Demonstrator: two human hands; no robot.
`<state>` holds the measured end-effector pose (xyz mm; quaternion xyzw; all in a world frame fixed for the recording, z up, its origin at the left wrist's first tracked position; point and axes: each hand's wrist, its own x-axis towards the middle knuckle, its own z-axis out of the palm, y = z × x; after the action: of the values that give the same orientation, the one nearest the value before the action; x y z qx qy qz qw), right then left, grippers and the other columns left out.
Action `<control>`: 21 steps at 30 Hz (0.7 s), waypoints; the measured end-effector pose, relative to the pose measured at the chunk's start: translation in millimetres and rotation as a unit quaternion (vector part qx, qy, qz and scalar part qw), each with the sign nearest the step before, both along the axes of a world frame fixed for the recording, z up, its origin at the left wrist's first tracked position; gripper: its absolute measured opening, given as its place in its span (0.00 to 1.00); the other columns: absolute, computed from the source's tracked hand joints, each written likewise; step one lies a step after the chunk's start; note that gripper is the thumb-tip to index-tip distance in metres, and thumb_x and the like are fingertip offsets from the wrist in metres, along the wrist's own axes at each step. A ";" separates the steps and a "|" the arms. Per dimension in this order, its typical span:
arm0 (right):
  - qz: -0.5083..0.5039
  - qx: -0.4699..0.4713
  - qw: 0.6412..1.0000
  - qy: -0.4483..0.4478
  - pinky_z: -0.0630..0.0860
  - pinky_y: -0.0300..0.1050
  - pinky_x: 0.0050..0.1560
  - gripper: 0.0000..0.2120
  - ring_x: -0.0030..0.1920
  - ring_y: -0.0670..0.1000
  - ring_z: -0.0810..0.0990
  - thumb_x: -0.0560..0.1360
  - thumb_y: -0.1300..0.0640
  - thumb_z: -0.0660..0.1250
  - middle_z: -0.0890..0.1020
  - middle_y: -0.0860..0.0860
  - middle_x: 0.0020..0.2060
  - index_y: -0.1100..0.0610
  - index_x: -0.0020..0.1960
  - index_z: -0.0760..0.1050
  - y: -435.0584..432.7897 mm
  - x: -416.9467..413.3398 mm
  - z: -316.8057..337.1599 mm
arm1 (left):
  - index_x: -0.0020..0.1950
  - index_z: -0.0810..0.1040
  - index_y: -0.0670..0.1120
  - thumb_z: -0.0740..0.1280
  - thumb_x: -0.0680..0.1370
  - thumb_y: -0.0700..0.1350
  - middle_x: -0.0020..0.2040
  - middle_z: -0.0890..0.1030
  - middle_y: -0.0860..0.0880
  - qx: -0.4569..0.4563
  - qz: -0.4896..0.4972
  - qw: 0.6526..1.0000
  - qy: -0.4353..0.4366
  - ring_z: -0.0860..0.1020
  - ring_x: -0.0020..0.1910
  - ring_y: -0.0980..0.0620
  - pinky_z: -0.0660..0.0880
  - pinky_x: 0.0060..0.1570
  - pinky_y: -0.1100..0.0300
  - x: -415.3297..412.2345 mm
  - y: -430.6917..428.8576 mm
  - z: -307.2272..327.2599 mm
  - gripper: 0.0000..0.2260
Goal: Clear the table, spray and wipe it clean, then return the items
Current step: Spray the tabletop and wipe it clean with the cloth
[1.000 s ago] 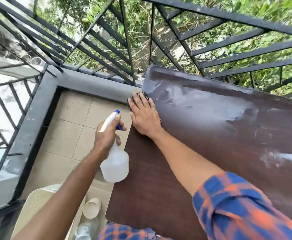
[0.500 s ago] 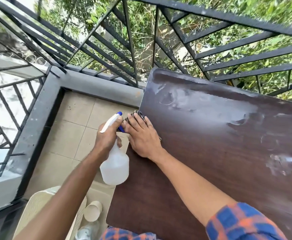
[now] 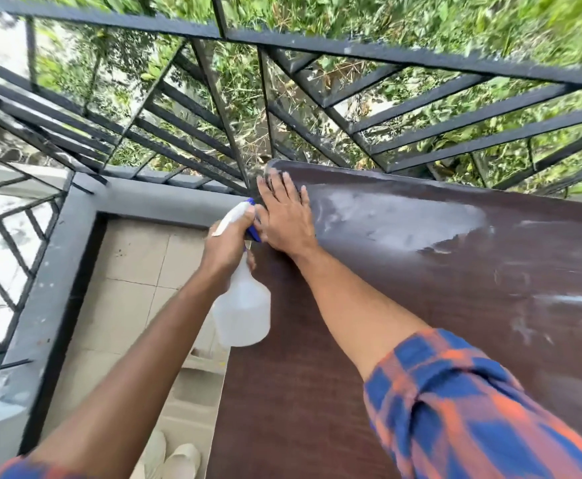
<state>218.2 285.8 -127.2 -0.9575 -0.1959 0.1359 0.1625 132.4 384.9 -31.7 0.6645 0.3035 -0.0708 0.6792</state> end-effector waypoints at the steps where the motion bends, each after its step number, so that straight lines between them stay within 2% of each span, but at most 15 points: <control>1: -0.033 0.005 0.999 -0.006 0.47 0.60 0.79 0.28 0.81 0.53 0.49 0.83 0.46 0.53 0.52 0.50 0.82 0.49 0.82 0.53 -10.5 1.5 -0.2 | 0.38 0.81 0.51 0.62 0.83 0.50 0.35 0.82 0.45 -0.006 0.005 1.000 0.005 0.70 0.21 0.49 0.69 0.22 0.61 4.3 -2.1 -1.3 0.15; 3: -0.106 0.004 0.994 -0.026 0.50 0.60 0.78 0.28 0.81 0.54 0.50 0.83 0.46 0.53 0.54 0.51 0.82 0.49 0.82 0.54 -47.5 1.7 -2.3 | 0.40 0.79 0.45 0.64 0.83 0.50 0.37 0.82 0.43 -0.016 0.002 1.000 0.020 0.68 0.19 0.49 0.68 0.22 0.60 11.9 -8.9 -4.8 0.15; 7: -0.225 -0.030 0.973 -0.047 0.52 0.61 0.78 0.29 0.81 0.54 0.50 0.83 0.44 0.53 0.53 0.52 0.82 0.49 0.82 0.53 -159.3 -4.0 -8.5 | 0.40 0.77 0.43 0.64 0.83 0.50 0.38 0.82 0.43 -0.019 -0.019 0.999 0.040 0.66 0.18 0.48 0.67 0.24 0.60 17.9 -26.9 -9.3 0.15; 9: -0.295 -0.060 0.952 -0.054 0.54 0.62 0.78 0.29 0.81 0.57 0.51 0.83 0.44 0.53 0.53 0.54 0.82 0.51 0.82 0.52 -223.7 -10.5 -9.1 | 0.41 0.77 0.43 0.64 0.84 0.50 0.39 0.82 0.42 -0.023 -0.034 0.998 0.039 0.66 0.18 0.48 0.67 0.24 0.60 15.4 -38.0 -10.6 0.15; 12: -0.401 -0.097 0.910 -0.046 0.52 0.64 0.77 0.30 0.80 0.60 0.53 0.84 0.45 0.54 0.55 0.57 0.81 0.54 0.82 0.52 -306.6 -23.2 -7.6 | 0.42 0.77 0.42 0.63 0.84 0.50 0.42 0.81 0.39 -0.026 -0.050 0.998 0.035 0.67 0.19 0.50 0.67 0.23 0.60 9.4 -51.8 -13.3 0.16; 14: -0.457 -0.111 0.882 -0.030 0.51 0.65 0.78 0.30 0.80 0.61 0.52 0.84 0.46 0.54 0.55 0.60 0.81 0.57 0.82 0.52 -330.4 -26.8 -6.5 | 0.42 0.77 0.42 0.64 0.84 0.51 0.42 0.82 0.39 -0.032 -0.055 0.997 0.039 0.67 0.19 0.49 0.67 0.23 0.60 4.2 -58.8 -14.5 0.15; 16: -0.475 -0.121 0.871 -0.026 0.50 0.63 0.78 0.32 0.80 0.63 0.51 0.83 0.48 0.56 0.54 0.62 0.80 0.59 0.82 0.51 -317.4 -23.7 -7.2 | 0.42 0.78 0.42 0.64 0.84 0.51 0.42 0.82 0.39 -0.027 -0.067 0.997 0.040 0.67 0.19 0.48 0.68 0.24 0.60 -0.7 -64.8 -15.8 0.16; 18: -0.456 -0.114 0.882 -0.028 0.48 0.61 0.79 0.33 0.80 0.63 0.50 0.83 0.47 0.57 0.53 0.63 0.80 0.60 0.81 0.50 -277.9 -22.8 -4.7 | 0.41 0.78 0.43 0.64 0.83 0.51 0.42 0.82 0.39 -0.022 -0.077 0.996 0.040 0.66 0.19 0.47 0.68 0.25 0.59 -5.0 -71.2 -17.2 0.16; 21: -0.316 -0.085 0.942 -0.068 0.49 0.59 0.80 0.32 0.80 0.62 0.51 0.82 0.47 0.55 0.55 0.61 0.80 0.59 0.81 0.52 -202.1 -39.0 -4.9 | 0.39 0.80 0.45 0.64 0.82 0.52 0.42 0.84 0.40 -0.021 -0.083 0.995 0.041 0.67 0.19 0.47 0.68 0.26 0.59 -8.9 -81.2 -17.4 0.16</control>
<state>179.3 83.7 -132.1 -0.9873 0.1188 0.0287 0.1015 123.5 303.7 -49.1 0.6693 0.2730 -0.1605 0.6722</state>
